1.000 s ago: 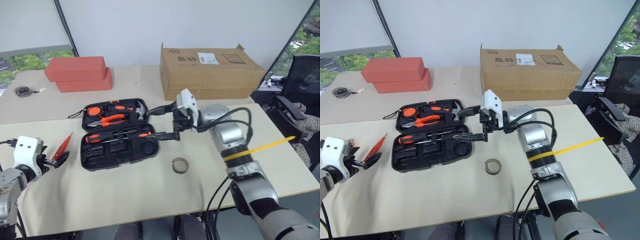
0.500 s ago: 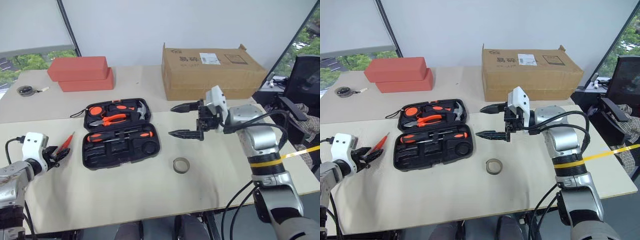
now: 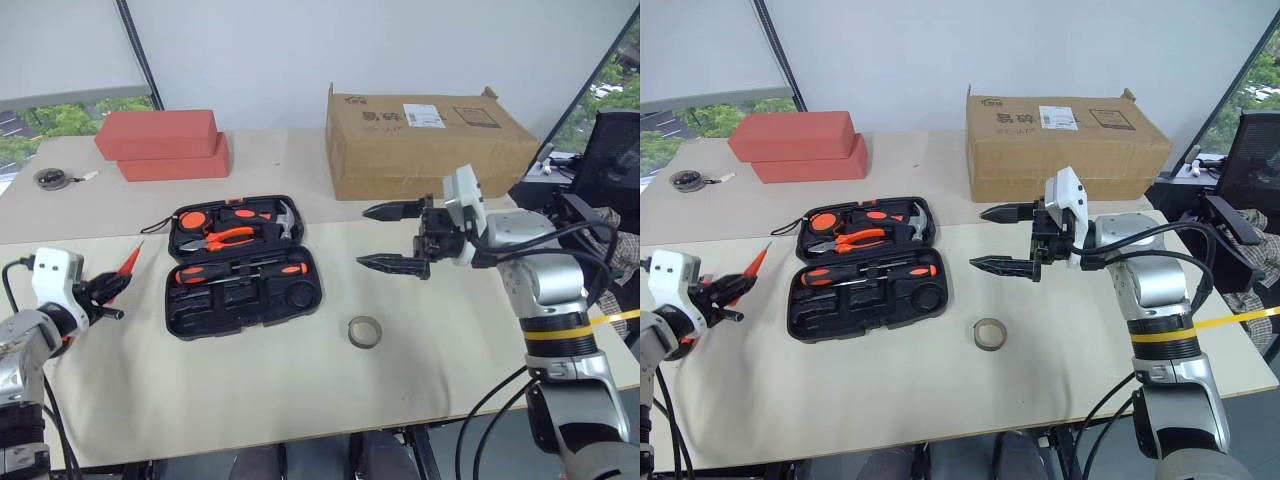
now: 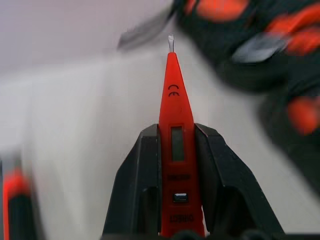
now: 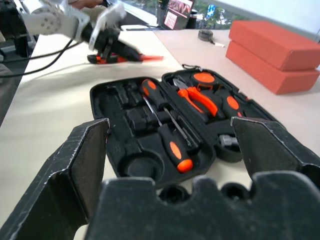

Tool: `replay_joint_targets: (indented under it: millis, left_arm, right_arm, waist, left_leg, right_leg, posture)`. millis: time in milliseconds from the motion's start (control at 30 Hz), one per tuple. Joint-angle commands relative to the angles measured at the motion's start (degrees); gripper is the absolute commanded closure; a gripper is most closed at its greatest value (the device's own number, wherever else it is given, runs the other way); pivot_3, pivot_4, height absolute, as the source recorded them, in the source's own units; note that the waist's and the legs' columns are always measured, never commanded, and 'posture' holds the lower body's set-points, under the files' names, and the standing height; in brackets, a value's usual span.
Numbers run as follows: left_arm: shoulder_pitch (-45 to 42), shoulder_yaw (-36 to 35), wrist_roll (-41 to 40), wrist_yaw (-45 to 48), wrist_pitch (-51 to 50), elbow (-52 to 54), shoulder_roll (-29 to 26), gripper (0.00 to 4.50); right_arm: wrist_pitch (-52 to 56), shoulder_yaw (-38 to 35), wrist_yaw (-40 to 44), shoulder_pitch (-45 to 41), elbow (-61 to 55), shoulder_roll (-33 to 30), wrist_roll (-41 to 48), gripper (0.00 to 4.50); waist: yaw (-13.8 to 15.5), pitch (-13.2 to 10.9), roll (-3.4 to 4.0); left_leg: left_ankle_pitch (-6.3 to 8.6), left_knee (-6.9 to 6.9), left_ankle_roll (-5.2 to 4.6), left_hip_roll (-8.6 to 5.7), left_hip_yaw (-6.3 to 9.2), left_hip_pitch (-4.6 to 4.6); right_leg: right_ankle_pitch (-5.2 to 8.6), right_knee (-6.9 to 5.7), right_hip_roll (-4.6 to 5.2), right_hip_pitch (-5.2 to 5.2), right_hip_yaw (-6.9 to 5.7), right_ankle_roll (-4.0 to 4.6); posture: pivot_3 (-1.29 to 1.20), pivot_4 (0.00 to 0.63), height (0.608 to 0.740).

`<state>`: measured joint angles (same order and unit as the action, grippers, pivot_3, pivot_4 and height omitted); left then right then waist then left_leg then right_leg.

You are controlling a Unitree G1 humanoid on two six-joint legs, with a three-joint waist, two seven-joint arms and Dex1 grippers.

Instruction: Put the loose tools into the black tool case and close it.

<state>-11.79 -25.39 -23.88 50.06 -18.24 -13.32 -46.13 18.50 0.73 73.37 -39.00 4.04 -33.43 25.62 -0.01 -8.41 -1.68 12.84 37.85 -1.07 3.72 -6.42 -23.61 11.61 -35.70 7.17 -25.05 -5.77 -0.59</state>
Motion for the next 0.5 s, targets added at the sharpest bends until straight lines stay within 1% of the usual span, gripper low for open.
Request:
replay_joint_targets:
  millis: [33, 100, 167, 267, 367, 500]
  left_arm:
    - [-1.8, 3.3, -3.1, 12.0, 5.7, 5.7, -2.3, 4.01]
    - [-3.6, 7.1, -1.6, 17.7, 7.8, 4.4, -4.0, 4.01]
    - [-6.1, 11.1, 1.8, 22.0, 13.5, 1.7, -5.3, 4.01]
    - [-10.8, 17.9, 7.3, 27.2, 18.8, -4.3, -7.1, 4.01]
    - [-15.7, 23.2, 12.3, 30.5, 24.5, -10.6, -7.4, 4.01]
    - [-21.6, 27.8, 15.7, 34.1, 28.6, -17.8, -6.1, 4.01]
  right_arm:
    - [0.4, -2.5, 0.7, 1.0, -2.5, -1.9, 2.3, 0.00]
    - [0.0, -2.5, 0.9, 1.8, -2.8, -2.1, 2.6, 0.00]
    - [-0.3, -2.4, 0.8, 2.3, -3.3, -2.1, 2.7, 0.00]
    - [-0.4, -2.8, -0.1, 2.8, -4.2, -1.7, 2.8, 0.00]
    - [0.1, -3.4, -0.8, 3.4, -5.7, -1.8, 3.2, 0.00]
    - [1.0, -4.3, -1.6, 4.9, -7.8, -2.9, 4.0, 0.00]
  waist:
    - [0.2, 0.0, 0.00]
    - [0.2, 0.0, 0.00]
    - [0.3, 0.0, 0.00]
    - [0.3, 0.0, 0.00]
    - [0.3, 0.0, 0.00]
    - [0.6, 0.0, -0.01]
  left_leg:
    - [0.01, 0.00, -0.01, -0.01, -0.04, -0.04]
    - [0.01, 0.00, -0.02, -0.02, -0.11, -0.03]
    - [0.00, 0.00, 0.00, -0.04, -0.15, -0.01]
    - [-0.04, 0.01, 0.05, -0.01, -0.18, 0.01]
    - [-0.05, 0.02, 0.05, 0.05, -0.23, 0.04]
    - [-0.05, 0.04, 0.04, 0.04, -0.24, -0.01]
  right_leg:
    - [0.00, 0.04, 0.00, -0.01, -0.01, 0.00]
    - [0.00, 0.05, 0.01, 0.00, 0.00, 0.00]
    - [0.00, 0.04, -0.06, -0.01, -0.01, 0.00]
    - [0.00, 0.03, -0.14, -0.02, -0.01, 0.00]
    - [0.01, 0.04, -0.18, -0.03, 0.02, -0.03]
    - [0.00, 0.02, -0.19, -0.06, 0.04, 0.00]
  posture:
    - [0.00, 0.150, 0.713]
    - [0.00, 0.150, 0.713]
    - [0.00, 0.150, 0.713]
    - [0.00, 0.150, 0.713]
    - [0.00, 0.150, 0.713]
    - [0.00, 0.150, 0.713]
